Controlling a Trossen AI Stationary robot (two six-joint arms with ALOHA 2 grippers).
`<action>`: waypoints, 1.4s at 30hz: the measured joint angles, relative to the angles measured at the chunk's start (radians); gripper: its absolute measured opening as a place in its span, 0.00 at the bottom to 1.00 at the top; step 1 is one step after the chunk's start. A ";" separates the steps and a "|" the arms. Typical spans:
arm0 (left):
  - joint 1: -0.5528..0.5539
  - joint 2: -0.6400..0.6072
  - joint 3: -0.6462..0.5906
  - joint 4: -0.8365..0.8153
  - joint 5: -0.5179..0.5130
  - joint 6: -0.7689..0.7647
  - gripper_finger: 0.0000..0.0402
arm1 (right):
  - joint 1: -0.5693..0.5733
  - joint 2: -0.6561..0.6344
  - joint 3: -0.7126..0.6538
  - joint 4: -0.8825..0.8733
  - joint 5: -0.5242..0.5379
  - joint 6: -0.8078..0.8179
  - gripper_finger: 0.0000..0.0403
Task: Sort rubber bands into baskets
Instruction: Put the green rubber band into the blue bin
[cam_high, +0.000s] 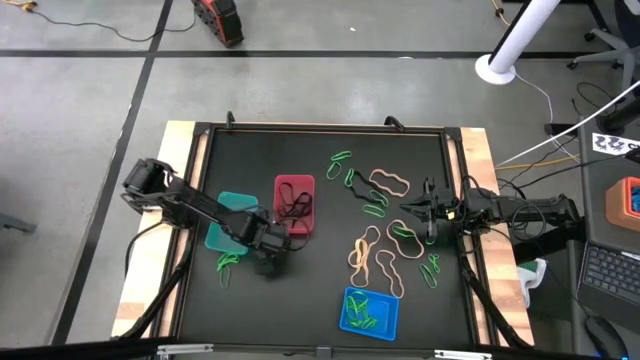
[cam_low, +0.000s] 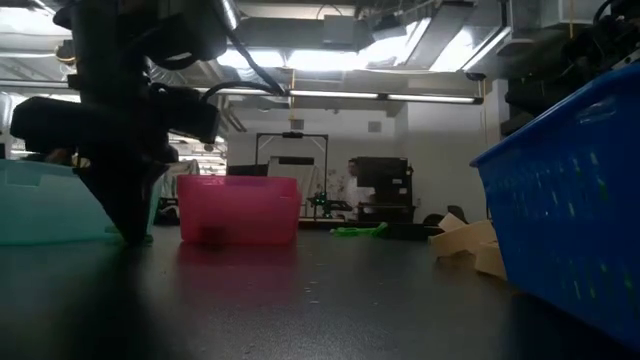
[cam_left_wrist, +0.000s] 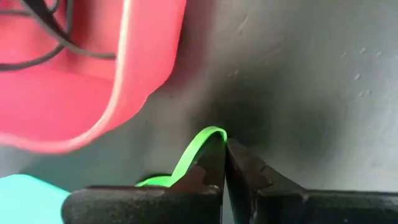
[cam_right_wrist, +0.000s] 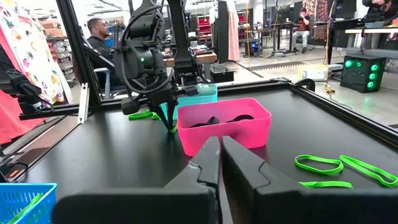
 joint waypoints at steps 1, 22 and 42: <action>-0.001 0.001 0.010 0.007 0.005 0.000 0.01 | 0.000 0.000 0.000 0.000 0.000 0.000 0.05; -0.007 -0.002 0.062 0.573 0.076 -0.006 0.00 | 0.000 0.000 0.000 0.000 0.000 0.000 0.05; -0.112 0.032 0.133 1.118 -0.120 0.006 0.00 | 0.000 0.000 0.000 0.000 0.000 0.000 0.05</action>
